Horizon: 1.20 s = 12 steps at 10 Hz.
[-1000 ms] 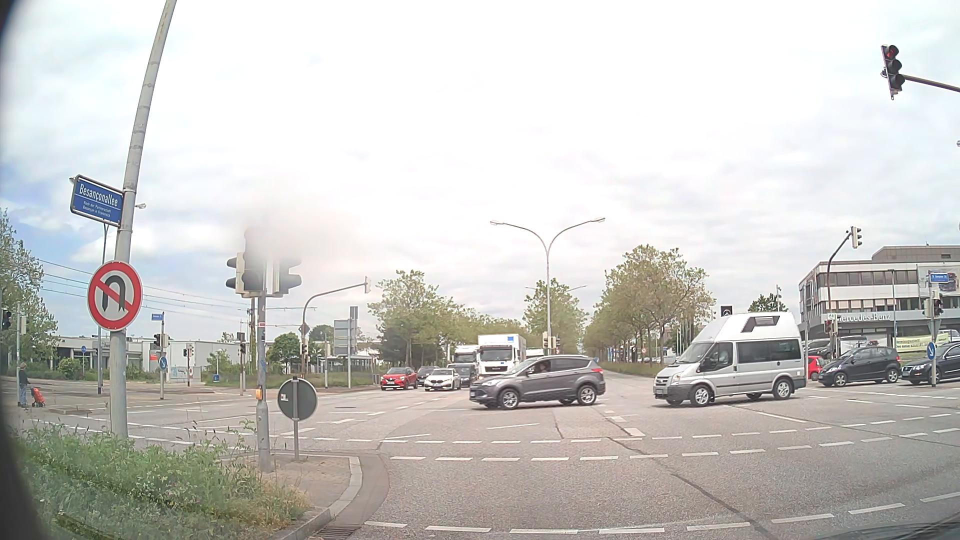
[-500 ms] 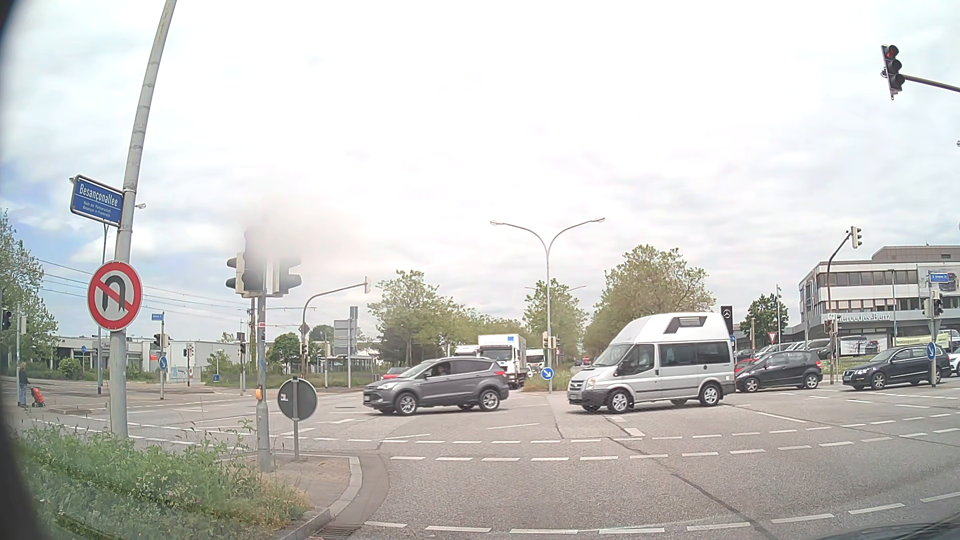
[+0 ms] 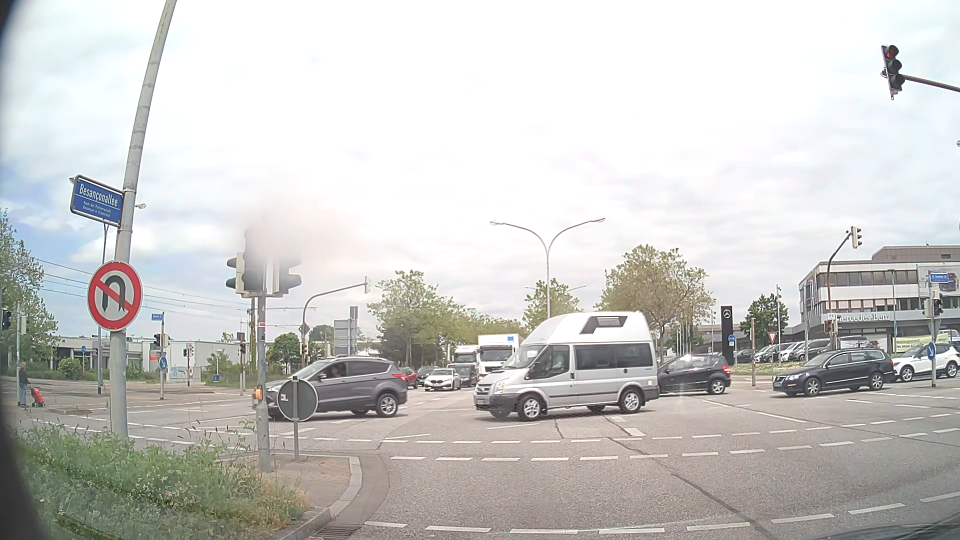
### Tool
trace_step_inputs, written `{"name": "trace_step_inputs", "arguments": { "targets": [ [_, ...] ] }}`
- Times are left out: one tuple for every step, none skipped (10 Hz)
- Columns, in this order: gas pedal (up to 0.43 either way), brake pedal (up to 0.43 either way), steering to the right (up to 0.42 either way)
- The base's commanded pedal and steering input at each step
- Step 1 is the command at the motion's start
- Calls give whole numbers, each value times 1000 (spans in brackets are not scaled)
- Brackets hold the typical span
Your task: Follow the waypoints while adhering to traffic rules and regulations
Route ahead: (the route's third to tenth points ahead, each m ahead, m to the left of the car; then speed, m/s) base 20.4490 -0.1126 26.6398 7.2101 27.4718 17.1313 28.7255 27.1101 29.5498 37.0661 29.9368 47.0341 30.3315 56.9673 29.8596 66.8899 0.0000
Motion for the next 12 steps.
{"name": "trace_step_inputs", "arguments": {
  "targets": [
    [0,280,-6],
    [0,280,-6],
    [0,280,-6],
    [0,280,-6],
    [0,280,-6],
    [0,280,-6],
    [0,280,-6],
    [0,280,-6],
    [0,280,-6],
    [0,280,-6],
    [0,280,-6],
    [0,280,-6]
  ]
}}
